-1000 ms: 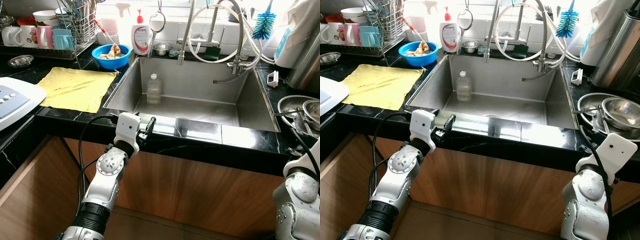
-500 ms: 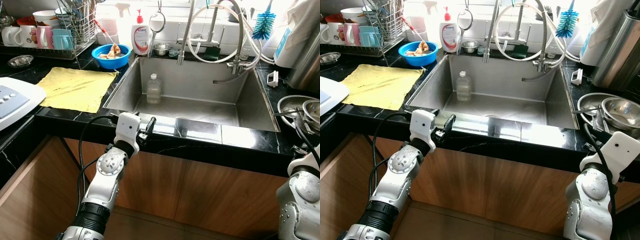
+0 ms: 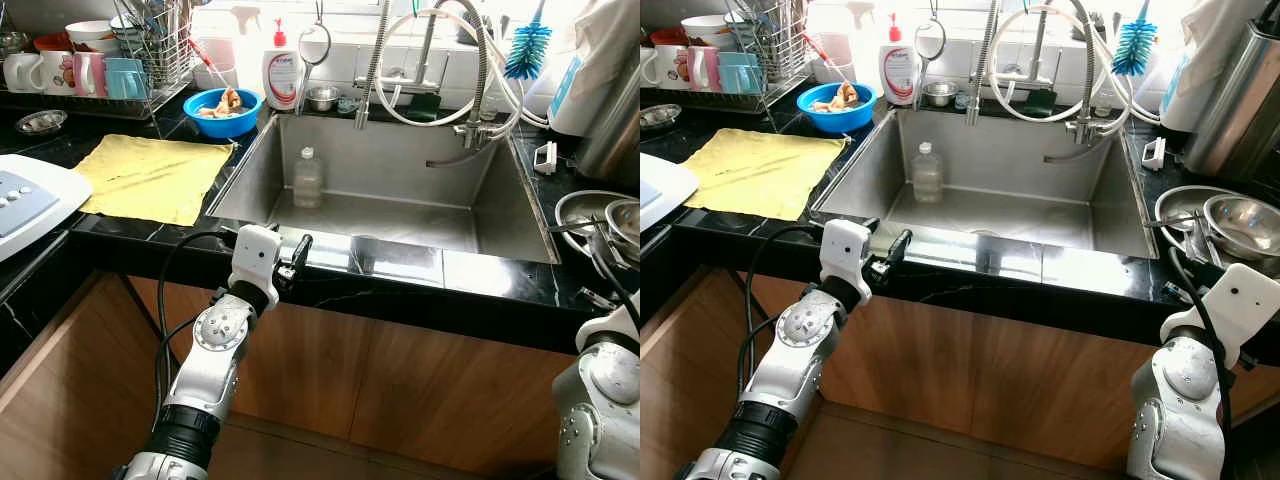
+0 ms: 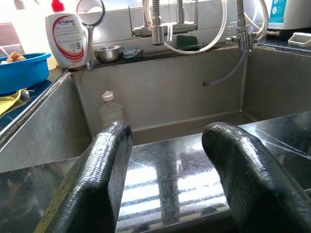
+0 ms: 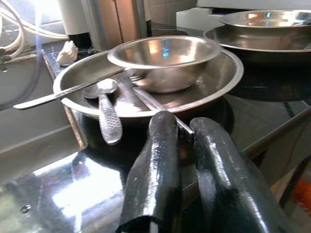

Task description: Kitchen organization

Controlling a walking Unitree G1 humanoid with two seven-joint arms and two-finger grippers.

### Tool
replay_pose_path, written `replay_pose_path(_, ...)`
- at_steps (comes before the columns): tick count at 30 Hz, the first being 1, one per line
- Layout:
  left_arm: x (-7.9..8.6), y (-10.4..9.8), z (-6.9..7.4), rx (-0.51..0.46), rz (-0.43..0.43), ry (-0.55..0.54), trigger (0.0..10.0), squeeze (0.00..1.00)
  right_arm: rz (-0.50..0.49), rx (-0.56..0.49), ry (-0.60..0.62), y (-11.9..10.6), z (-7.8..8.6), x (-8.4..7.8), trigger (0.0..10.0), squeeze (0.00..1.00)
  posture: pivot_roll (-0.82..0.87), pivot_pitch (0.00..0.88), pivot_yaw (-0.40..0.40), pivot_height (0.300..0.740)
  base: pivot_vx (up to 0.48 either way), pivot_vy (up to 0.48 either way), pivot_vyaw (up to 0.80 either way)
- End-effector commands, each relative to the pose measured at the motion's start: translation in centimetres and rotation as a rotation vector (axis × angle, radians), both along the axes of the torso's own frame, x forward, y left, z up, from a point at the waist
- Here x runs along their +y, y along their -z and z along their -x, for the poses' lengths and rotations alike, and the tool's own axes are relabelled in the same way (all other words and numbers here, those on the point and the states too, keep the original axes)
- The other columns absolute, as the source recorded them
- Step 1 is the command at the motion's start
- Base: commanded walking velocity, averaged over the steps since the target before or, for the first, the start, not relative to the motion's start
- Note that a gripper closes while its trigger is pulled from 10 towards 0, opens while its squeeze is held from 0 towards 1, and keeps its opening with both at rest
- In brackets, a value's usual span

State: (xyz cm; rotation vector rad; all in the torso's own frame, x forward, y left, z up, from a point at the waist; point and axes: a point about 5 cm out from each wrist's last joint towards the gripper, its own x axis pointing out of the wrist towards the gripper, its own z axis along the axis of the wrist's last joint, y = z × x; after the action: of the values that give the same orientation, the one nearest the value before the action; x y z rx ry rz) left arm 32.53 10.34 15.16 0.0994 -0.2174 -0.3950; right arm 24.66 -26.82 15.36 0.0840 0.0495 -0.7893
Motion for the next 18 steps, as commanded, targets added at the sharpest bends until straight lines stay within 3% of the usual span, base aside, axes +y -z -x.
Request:
replay_pose_path(1, -0.24, -0.39, 0.08, -0.022, -0.025, 0.014, 10.0, 0.0, 0.001, -0.026, 0.009, -0.54, -0.13, -0.08, 2.1, 0.0, -0.02, 0.0, -0.009, 0.74, 0.0, 0.0, 0.0)
replay_pose_path(7, -0.3, -0.49, 0.04, -0.027, -0.024, 0.014, 10.0, 0.0, -0.001, -0.031, -0.007, -0.65, -0.42, 0.21, 2.5, 0.0, -0.02, 0.0, -0.011, 0.74, 0.0, 0.0, 0.0)
replay_pose_path(8, -0.32, -0.53, 0.05, -0.033, -0.034, 0.017, 10.0, 0.0, 0.0, -0.032, -0.018, -0.64, -0.52, 0.33, 3.4, 0.0, -0.02, 0.0, -0.012, 0.74, 0.0, 0.0, 0.0)
replay_pose_path(9, -0.32, -0.53, 0.05, -0.033, -0.034, 0.017, 10.0, 0.0, 0.0, -0.032, -0.018, -0.64, -0.52, 0.33, 3.4, 0.0, -0.02, 0.0, -0.012, 0.74, 0.0, 0.0, 0.0)
replay_pose_path(10, -0.33, -0.55, 0.07, -0.037, -0.041, 0.019, 10.0, 0.0, 0.0, -0.032, -0.025, -0.64, -0.57, 0.41, 4.8, 0.0, -0.01, 0.0, -0.013, 0.74, 0.0, 0.0, 0.0)
replay_pose_path(11, -0.33, -0.54, 0.08, -0.036, -0.04, 0.019, 10.0, 0.0, -0.002, -0.032, -0.031, -0.63, -0.64, 0.49, 7.3, 0.0, -0.01, 0.0, -0.013, 0.74, 0.0, 0.0, 0.0)
replay_pose_path(12, -0.33, -0.54, 0.08, -0.036, -0.04, 0.019, 10.0, 0.0, -0.002, -0.032, -0.031, -0.63, -0.64, 0.49, 7.3, 0.0, -0.01, 0.0, -0.013, 0.74, 0.0, 0.0, 0.0)
replay_pose_path(13, -0.34, -0.52, 0.09, -0.036, -0.039, 0.018, 10.0, 0.0, -0.003, -0.031, -0.037, -0.62, -0.72, 0.56, 10.0, 0.0, -0.01, 0.0, -0.014, 0.74, 0.0, 0.0, 0.0)
replay_pose_path(18, -0.33, -0.5, 0.12, -0.038, -0.038, 0.016, 10.0, 0.0, -0.003, -0.04, -0.055, -0.79, -0.99, 0.78, 10.0, 0.0, -0.01, 0.0, -0.015, 0.74, 0.0, 0.0, 0.0)
